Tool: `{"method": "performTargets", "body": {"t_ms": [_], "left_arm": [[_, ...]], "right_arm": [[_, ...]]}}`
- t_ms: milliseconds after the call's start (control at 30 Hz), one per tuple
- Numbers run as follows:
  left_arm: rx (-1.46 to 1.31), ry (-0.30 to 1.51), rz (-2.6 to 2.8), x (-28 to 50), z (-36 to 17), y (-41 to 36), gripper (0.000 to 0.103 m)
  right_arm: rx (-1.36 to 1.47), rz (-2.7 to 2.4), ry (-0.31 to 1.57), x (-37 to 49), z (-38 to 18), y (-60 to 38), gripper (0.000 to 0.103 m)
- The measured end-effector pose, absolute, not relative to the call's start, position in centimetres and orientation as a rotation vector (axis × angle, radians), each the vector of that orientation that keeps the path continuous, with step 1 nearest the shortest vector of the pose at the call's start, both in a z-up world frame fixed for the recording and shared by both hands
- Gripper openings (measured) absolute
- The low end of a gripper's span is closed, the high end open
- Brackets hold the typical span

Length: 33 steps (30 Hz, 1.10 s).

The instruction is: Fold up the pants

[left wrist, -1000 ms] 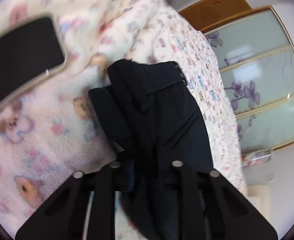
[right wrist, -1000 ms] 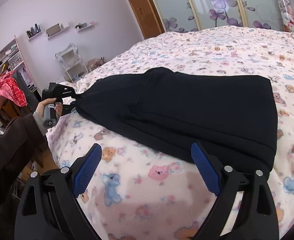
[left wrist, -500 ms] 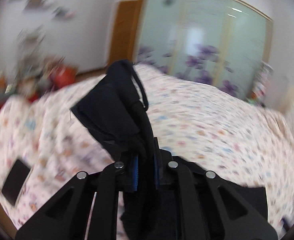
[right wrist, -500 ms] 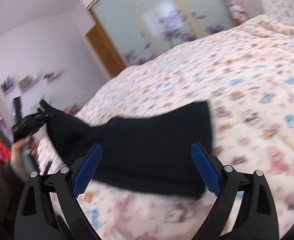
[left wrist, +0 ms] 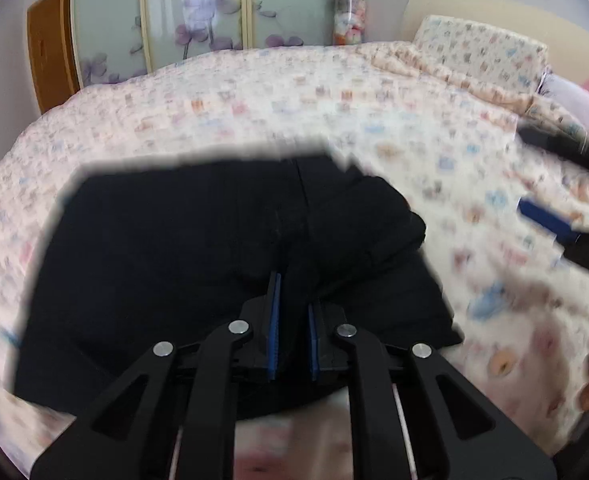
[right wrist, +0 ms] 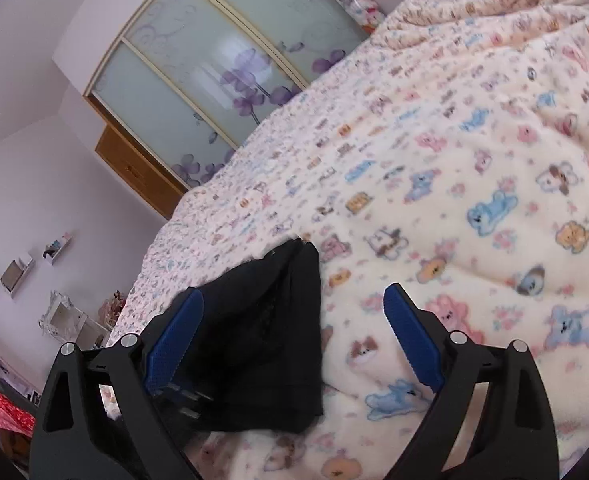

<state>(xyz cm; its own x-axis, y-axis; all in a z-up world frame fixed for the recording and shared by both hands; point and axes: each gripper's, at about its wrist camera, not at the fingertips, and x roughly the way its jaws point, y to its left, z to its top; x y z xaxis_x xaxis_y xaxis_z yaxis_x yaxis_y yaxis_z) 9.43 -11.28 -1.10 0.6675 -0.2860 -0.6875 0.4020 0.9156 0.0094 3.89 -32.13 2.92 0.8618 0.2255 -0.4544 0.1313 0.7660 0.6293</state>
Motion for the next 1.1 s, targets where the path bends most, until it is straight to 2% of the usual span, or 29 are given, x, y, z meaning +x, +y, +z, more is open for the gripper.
{"method": "performTargets", "body": {"t_ms": [267,500,567,600,633,700,733,900,1100], "left_arm": [[0.168,0.561,-0.417,6.4,2.5,-11.4,0.011],[0.280,0.613,-0.478,4.3,-2.3,-12.4,0.014],[0.267,0.610,-0.485,4.4,-2.0,-12.3,0.021],[0.260,0.614,-0.502,4.4,-1.8,-12.2,0.033],[0.251,0.616,-0.523,4.2,-1.7,-12.0,0.057],[0.216,0.593,-0.578,3.3,-1.1,-11.2,0.082],[0.192,0.566,-0.596,2.5,-0.7,-10.5,0.088],[0.026,0.500,-0.603,2.0,1.6,-5.9,0.101],[-0.245,0.534,-0.329,7.8,2.1,1.8,0.101]], "right_arm": [[0.719,0.067,0.531,3.6,3.0,-32.0,0.094],[0.707,0.100,0.542,4.0,2.9,-31.5,0.094],[0.698,0.127,0.537,4.2,3.0,-31.2,0.094],[0.694,0.138,0.536,4.2,3.0,-31.0,0.094],[0.694,0.158,0.535,4.4,3.0,-30.8,0.094],[0.717,0.203,0.524,4.5,3.0,-30.6,0.094],[0.739,0.236,0.511,4.5,3.1,-30.6,0.094],[0.812,0.442,0.455,4.5,3.8,-30.1,0.094],[0.759,0.623,0.519,5.6,4.0,-27.0,0.094]]}}
